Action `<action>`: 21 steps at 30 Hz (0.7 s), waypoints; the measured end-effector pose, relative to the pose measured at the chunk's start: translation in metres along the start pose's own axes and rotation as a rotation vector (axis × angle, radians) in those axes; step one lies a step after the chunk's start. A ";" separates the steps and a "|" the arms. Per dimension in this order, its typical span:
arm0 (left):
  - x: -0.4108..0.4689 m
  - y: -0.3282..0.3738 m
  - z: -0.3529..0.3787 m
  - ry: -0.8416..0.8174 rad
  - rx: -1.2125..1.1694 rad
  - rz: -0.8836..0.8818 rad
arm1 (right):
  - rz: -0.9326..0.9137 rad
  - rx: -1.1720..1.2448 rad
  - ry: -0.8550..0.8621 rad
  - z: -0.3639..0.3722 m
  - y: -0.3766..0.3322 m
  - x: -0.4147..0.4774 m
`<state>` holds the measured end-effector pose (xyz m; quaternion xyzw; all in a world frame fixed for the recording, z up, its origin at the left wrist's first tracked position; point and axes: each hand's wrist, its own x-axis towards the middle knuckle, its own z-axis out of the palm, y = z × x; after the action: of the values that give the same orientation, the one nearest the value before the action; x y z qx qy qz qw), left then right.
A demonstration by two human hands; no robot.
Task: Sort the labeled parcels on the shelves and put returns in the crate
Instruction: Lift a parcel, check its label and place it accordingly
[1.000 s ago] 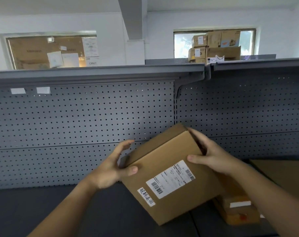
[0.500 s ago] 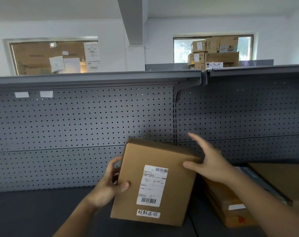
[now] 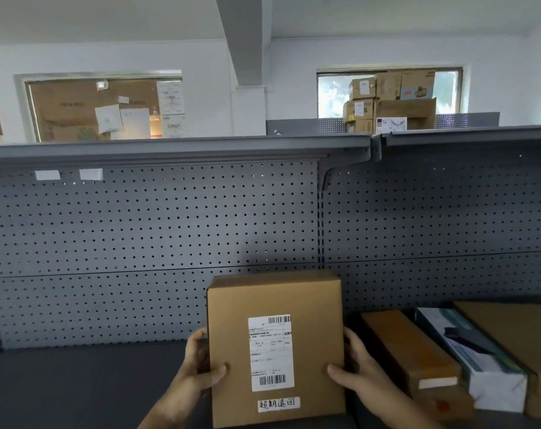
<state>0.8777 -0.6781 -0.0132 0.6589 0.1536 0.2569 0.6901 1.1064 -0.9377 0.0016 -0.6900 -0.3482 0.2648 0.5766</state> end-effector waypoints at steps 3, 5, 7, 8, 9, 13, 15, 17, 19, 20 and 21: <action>-0.007 -0.006 0.007 0.036 -0.051 -0.005 | 0.006 0.080 -0.001 0.006 0.000 0.000; -0.009 -0.004 0.012 0.053 -0.073 0.000 | 0.003 0.109 0.012 0.008 0.000 0.001; -0.013 0.003 0.017 0.069 -0.066 0.020 | -0.004 0.122 0.041 0.007 -0.001 0.003; -0.013 0.009 0.019 0.071 -0.052 0.037 | -0.011 0.132 0.048 0.006 -0.004 0.002; -0.014 0.015 0.021 0.073 -0.041 0.050 | -0.030 0.140 0.052 0.005 -0.010 0.001; -0.014 0.046 0.032 0.077 -0.068 0.109 | -0.135 0.198 0.085 -0.003 -0.036 -0.005; -0.013 0.063 0.040 0.088 -0.082 0.161 | -0.192 0.239 0.117 -0.006 -0.051 -0.009; -0.013 0.081 0.049 0.096 -0.101 0.206 | -0.251 0.264 0.144 -0.008 -0.065 -0.013; -0.015 0.098 0.056 0.077 -0.127 0.246 | -0.316 0.303 0.164 -0.008 -0.080 -0.019; -0.017 0.106 0.059 0.066 -0.136 0.259 | -0.344 0.326 0.176 -0.009 -0.087 -0.023; -0.020 0.114 0.062 0.055 -0.141 0.274 | -0.368 0.349 0.186 -0.010 -0.094 -0.027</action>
<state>0.8783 -0.7412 0.1019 0.6163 0.0629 0.3766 0.6888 1.0810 -0.9560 0.0946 -0.5265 -0.3623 0.1470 0.7549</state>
